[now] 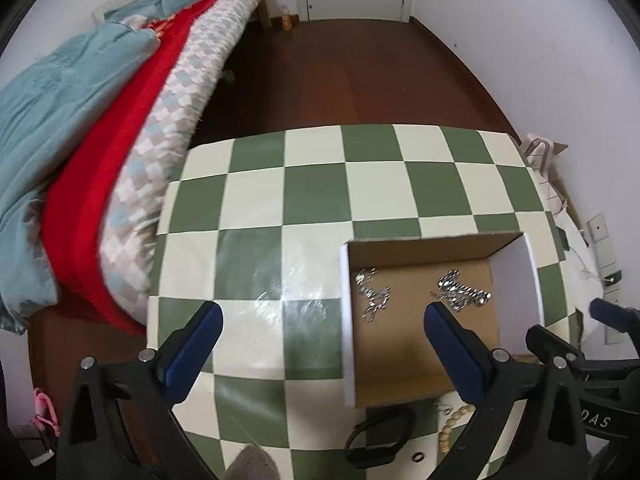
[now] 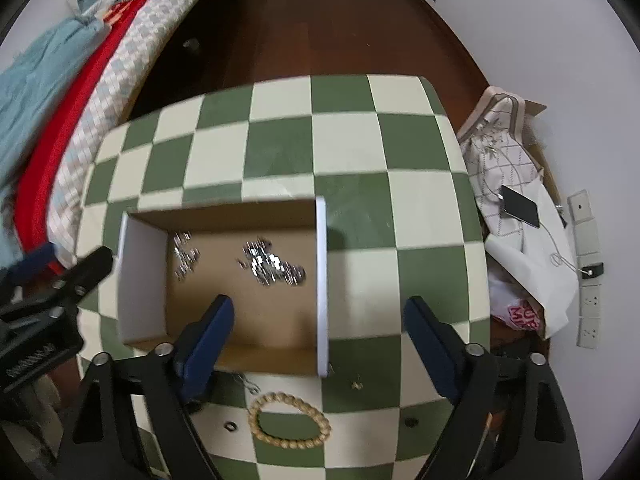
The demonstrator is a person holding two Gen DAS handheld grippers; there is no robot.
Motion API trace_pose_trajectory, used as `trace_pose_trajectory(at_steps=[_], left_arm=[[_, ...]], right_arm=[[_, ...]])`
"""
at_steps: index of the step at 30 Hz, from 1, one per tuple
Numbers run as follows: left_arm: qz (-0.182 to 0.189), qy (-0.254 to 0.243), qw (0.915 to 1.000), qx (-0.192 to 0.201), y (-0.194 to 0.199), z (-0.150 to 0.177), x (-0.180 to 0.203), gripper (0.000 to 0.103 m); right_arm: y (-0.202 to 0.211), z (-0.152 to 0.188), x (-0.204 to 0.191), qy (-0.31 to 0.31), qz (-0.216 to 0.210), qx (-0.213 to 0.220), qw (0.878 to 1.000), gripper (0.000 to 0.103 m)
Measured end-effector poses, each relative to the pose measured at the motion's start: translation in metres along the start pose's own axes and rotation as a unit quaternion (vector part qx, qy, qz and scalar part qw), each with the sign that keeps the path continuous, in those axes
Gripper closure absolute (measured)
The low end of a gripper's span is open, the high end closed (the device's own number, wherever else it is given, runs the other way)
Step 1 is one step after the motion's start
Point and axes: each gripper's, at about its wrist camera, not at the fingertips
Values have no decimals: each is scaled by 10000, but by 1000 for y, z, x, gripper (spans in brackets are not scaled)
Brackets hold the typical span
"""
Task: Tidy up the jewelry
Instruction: 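Carry both chains into the white box while both tools open to release them, then withdraw both tools from the box toward the bead bracelet and watch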
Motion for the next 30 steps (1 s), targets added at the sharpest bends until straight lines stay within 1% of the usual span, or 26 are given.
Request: trace_pose_trajectory(at_steps=[2,6,8,11,15,18,21,25,30], left_arm=[[-32,33,10000,84,5,7,0,0],[-52,65,9997,222,17,20,2,0],[-99,67,9996,260,22,28,4,0],[-261,75,9989,372,33,39,5,0],[-347,166,9981,487,48,52,3,0],[-415,268,9966,653,64,64,0,0],[-507,217,9954,782,79,74,1,0],[-487,253,9943,919,99,88,1,0],[-573,280,9914,1144,125,105,3,0]], right_arm=[[-1,9,1,46,96,41,9999,3],[2,25,2,66,196,200,9996,2],[6,33,4,46,209,292,9993,0],[17,43,3,75,234,502,9984,0],[35,56,3,90,201,752,9969,0],[50,65,4,98,199,963,9951,0],[69,78,6,125,199,1236,9921,0],[92,93,8,130,135,1501,9885,0],[118,113,10,122,50,1791,9838,0]])
Point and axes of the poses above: each gripper's, at about its wrist camera, not at the fingertips, and y roughly against the way its jaws point, x to its right, z to its underside, and after that the axes turned 14 degrees about -y, right-handed
